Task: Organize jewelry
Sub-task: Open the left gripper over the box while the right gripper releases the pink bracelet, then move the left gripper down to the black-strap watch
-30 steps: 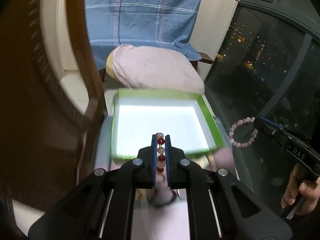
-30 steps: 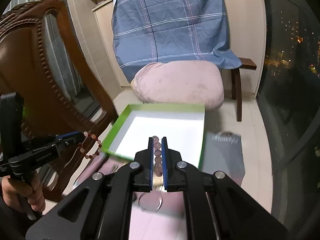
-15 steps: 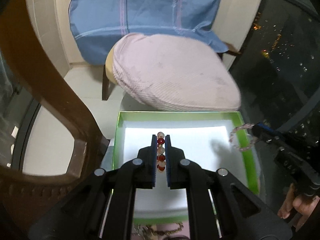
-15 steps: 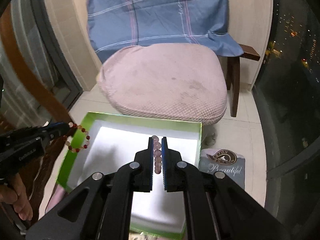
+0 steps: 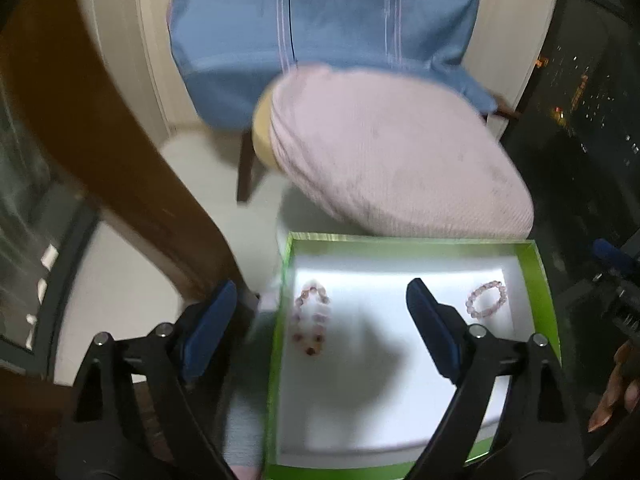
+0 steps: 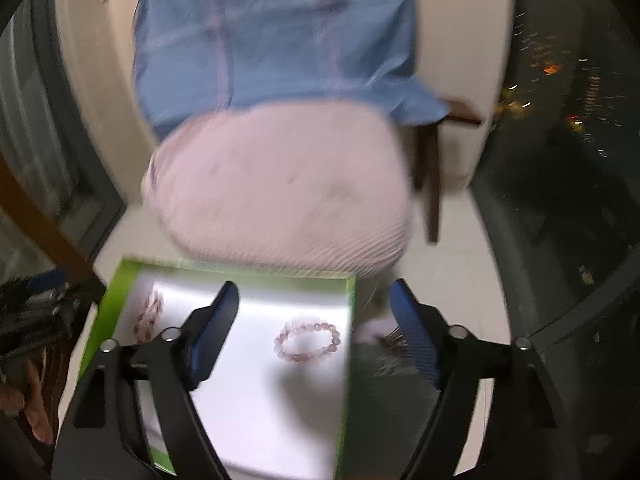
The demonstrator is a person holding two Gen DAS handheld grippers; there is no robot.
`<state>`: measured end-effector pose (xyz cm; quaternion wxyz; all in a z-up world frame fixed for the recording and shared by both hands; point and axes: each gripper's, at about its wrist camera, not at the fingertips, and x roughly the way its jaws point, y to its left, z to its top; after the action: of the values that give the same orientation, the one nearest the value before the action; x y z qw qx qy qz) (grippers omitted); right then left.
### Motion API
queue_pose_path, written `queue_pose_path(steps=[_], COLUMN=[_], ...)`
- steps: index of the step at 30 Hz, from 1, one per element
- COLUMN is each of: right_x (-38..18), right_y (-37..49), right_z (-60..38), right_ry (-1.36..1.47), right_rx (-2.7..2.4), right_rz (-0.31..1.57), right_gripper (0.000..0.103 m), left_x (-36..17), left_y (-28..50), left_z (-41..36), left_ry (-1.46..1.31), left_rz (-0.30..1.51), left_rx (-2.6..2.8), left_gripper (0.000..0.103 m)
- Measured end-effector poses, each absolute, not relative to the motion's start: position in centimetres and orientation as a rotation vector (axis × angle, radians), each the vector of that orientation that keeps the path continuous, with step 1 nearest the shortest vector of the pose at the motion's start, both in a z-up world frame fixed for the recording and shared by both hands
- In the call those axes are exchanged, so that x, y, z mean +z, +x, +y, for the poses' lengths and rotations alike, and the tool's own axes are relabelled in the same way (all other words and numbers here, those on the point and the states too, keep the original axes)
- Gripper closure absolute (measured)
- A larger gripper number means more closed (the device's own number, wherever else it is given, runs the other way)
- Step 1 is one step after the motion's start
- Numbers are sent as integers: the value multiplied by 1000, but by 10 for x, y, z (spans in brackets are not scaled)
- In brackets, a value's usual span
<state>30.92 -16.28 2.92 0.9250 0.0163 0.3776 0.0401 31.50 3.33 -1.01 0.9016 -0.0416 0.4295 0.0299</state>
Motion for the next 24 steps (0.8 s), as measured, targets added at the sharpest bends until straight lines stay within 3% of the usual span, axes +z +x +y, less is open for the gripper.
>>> queue_pose_path(steps=[3, 6, 12, 16, 24], right_x=[53, 73, 103, 96, 20], right_y=[276, 233, 100, 21, -38], right_z=[-181, -186, -207, -212, -188], right_ry=[176, 195, 203, 154, 34], right_rx=[114, 154, 141, 111, 83], right_rz=[715, 651, 504, 465, 574], right_gripper=[24, 24, 5, 4, 4], left_x=[13, 45, 79, 66, -7], left_y=[286, 231, 104, 39, -23], left_z=[28, 20, 11, 14, 4], left_ry=[-89, -74, -27, -82, -150], left_rz=[841, 770, 628, 622, 656], left_rx=[31, -12, -81, -93, -66], left_gripper=[15, 6, 4, 4, 4])
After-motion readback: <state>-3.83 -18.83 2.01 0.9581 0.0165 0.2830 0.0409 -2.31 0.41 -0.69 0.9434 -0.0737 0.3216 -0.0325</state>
